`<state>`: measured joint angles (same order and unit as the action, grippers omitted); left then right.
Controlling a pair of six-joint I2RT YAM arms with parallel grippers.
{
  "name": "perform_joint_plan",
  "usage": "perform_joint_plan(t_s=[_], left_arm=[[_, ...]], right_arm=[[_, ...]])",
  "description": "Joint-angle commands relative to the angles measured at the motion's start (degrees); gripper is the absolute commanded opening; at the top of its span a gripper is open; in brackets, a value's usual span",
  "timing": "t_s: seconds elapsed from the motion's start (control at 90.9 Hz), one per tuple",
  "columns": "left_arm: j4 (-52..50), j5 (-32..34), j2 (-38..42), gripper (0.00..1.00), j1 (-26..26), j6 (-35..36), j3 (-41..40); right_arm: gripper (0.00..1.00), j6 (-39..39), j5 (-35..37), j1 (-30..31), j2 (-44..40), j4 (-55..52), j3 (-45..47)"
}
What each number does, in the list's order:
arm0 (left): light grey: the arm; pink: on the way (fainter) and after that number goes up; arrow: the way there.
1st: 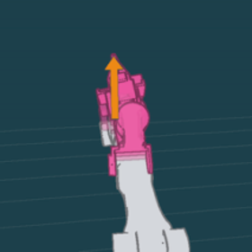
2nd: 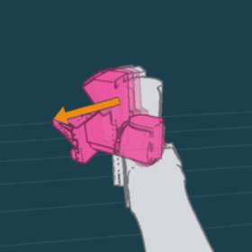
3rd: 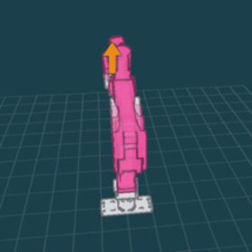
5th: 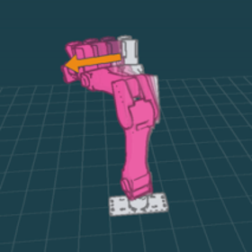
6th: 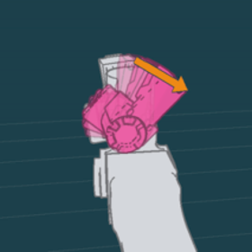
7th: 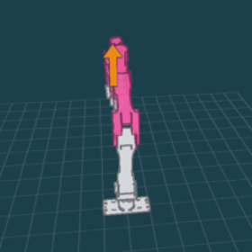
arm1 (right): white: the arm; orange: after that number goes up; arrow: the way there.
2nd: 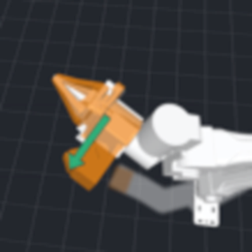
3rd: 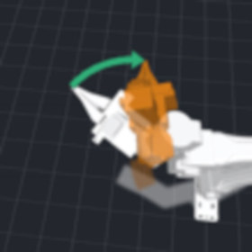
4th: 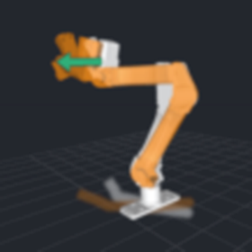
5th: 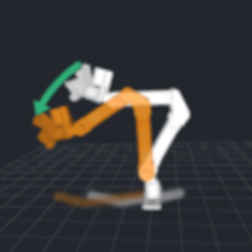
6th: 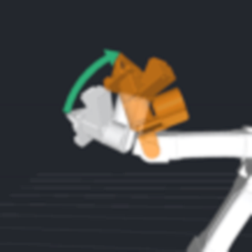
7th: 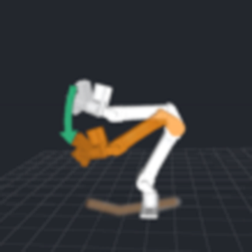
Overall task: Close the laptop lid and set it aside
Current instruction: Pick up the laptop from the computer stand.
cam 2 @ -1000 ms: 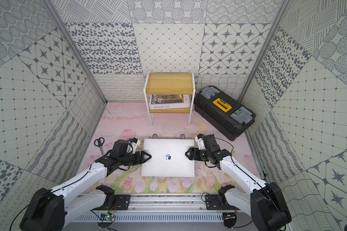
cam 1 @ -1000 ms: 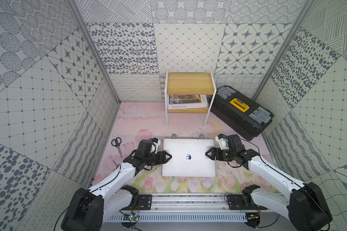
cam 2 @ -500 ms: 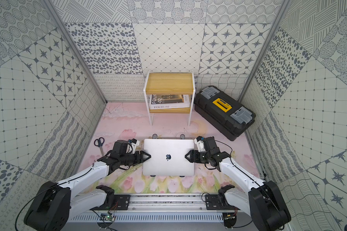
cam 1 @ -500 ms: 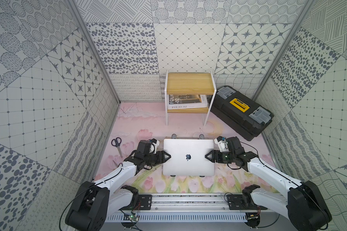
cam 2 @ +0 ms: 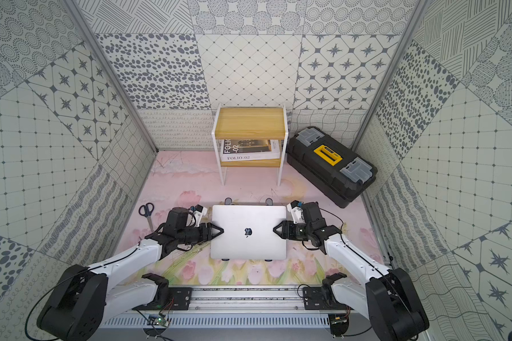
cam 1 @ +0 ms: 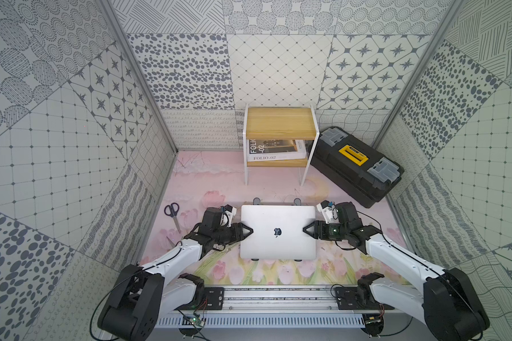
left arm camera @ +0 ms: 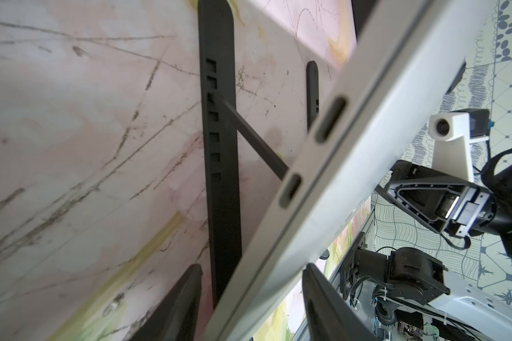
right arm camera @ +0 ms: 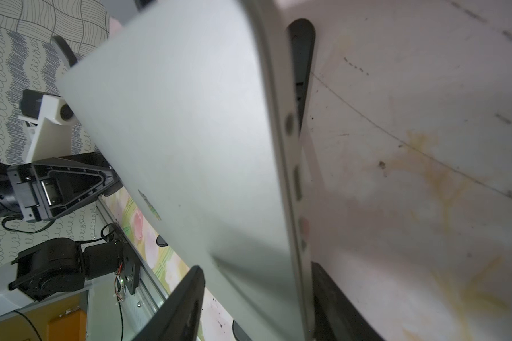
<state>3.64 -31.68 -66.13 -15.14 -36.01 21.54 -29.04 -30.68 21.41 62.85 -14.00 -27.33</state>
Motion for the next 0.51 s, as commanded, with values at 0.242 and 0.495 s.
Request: perform_joint_plan(t_s=[0.242,0.495], left_arm=[[3.3,-6.0,2.3,0.45,0.9,-2.4,1.0],[-1.4,-5.4,6.5,0.45,0.8,-2.6,3.0]], right_arm=[[0.53,-3.8,-7.9,0.2,-6.1,5.3,0.1],[0.52,-7.7,-11.7,0.1,-9.3,7.0,-0.1]])
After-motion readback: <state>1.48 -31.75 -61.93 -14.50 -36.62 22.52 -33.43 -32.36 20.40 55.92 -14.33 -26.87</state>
